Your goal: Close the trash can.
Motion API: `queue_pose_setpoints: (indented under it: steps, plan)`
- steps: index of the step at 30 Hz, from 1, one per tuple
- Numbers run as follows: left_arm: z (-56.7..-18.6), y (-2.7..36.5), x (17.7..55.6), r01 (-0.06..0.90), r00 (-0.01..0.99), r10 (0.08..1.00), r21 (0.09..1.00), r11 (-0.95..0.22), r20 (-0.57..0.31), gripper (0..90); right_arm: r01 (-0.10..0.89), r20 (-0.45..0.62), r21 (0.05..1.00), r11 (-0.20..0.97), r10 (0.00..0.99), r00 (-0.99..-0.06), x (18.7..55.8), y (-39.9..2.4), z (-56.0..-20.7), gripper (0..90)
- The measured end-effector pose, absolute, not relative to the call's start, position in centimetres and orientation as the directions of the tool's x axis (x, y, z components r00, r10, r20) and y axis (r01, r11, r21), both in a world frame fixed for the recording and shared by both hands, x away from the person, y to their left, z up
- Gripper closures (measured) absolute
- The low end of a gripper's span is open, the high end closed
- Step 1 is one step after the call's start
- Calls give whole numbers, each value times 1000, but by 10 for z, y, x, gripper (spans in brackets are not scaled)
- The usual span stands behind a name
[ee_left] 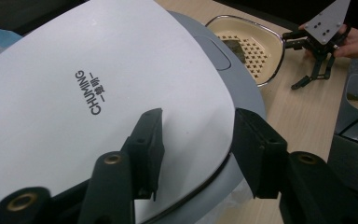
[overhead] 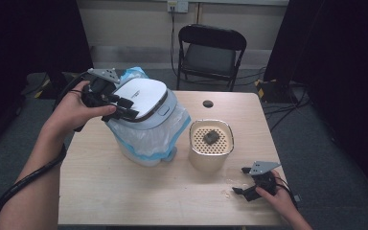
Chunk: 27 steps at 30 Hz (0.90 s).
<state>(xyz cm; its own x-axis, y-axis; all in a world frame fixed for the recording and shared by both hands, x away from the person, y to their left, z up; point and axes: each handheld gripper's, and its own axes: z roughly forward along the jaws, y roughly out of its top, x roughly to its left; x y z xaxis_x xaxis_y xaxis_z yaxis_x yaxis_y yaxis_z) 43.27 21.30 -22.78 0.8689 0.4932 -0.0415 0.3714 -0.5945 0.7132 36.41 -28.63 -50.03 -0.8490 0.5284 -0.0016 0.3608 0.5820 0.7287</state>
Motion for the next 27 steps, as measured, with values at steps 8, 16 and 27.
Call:
queue_pose_setpoints:
  steps: [8,16,27]
  plan:
    - [-233,205,439,398,856,514,703,-589,-53,622,361,-2,729,582,528,-849,364,-286,-500,103]
    - [-234,192,446,403,825,566,708,-580,-6,626,361,-1,729,582,528,-849,364,-286,-500,103]
    - [-236,181,455,403,814,581,721,-563,-1,627,361,-1,729,582,528,-849,364,-286,-500,103]
